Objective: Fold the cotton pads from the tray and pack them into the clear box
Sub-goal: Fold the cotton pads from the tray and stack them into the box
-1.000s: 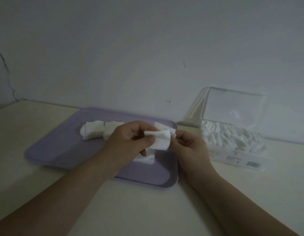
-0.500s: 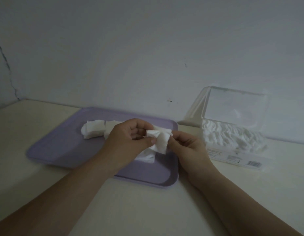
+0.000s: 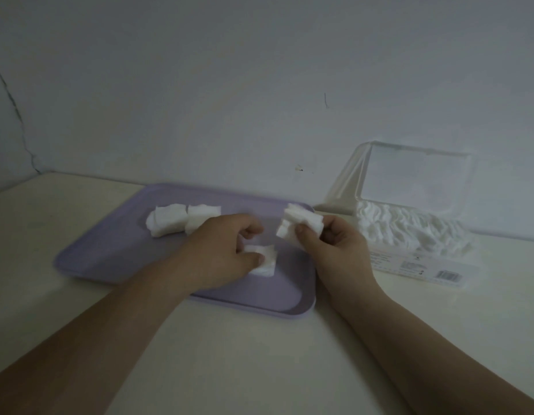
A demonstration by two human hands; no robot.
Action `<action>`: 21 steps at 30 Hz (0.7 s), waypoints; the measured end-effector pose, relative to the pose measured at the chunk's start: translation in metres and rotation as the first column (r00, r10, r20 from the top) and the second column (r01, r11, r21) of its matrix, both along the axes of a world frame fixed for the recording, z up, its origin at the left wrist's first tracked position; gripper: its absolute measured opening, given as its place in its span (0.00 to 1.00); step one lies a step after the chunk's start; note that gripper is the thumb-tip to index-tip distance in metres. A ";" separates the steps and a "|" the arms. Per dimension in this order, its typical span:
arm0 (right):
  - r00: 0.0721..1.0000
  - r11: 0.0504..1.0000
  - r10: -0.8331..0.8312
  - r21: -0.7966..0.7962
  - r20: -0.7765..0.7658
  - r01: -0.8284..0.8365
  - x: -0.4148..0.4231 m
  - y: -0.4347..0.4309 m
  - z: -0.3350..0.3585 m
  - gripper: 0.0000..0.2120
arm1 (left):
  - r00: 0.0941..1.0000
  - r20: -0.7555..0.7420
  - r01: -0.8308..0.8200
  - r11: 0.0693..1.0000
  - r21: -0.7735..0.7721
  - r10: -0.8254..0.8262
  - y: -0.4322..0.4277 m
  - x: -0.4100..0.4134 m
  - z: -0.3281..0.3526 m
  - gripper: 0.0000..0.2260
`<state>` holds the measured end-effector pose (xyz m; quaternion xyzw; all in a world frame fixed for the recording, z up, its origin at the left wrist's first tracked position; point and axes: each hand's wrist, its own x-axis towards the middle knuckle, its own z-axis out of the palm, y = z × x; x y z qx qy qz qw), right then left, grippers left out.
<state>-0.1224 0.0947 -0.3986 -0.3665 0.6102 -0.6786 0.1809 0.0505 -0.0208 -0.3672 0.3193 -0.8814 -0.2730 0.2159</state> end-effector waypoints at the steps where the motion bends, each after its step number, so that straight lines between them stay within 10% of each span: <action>1: 1.000 1.000 -0.016 0.001 -0.007 0.016 0.000 0.000 0.000 0.12 | 0.999 0.046 0.017 1.000 -0.001 -0.017 0.000 0.002 0.000 0.19; 8: 0.996 0.998 -0.030 0.054 -0.089 0.035 -0.001 0.000 -0.001 0.13 | 0.987 0.157 0.035 0.999 0.025 -0.039 -0.003 0.008 0.007 0.13; 21: 0.982 0.972 0.181 0.160 -0.055 -0.170 0.000 0.003 0.000 0.05 | 0.919 -0.390 0.202 0.918 0.341 -0.057 0.004 -0.005 -0.011 0.06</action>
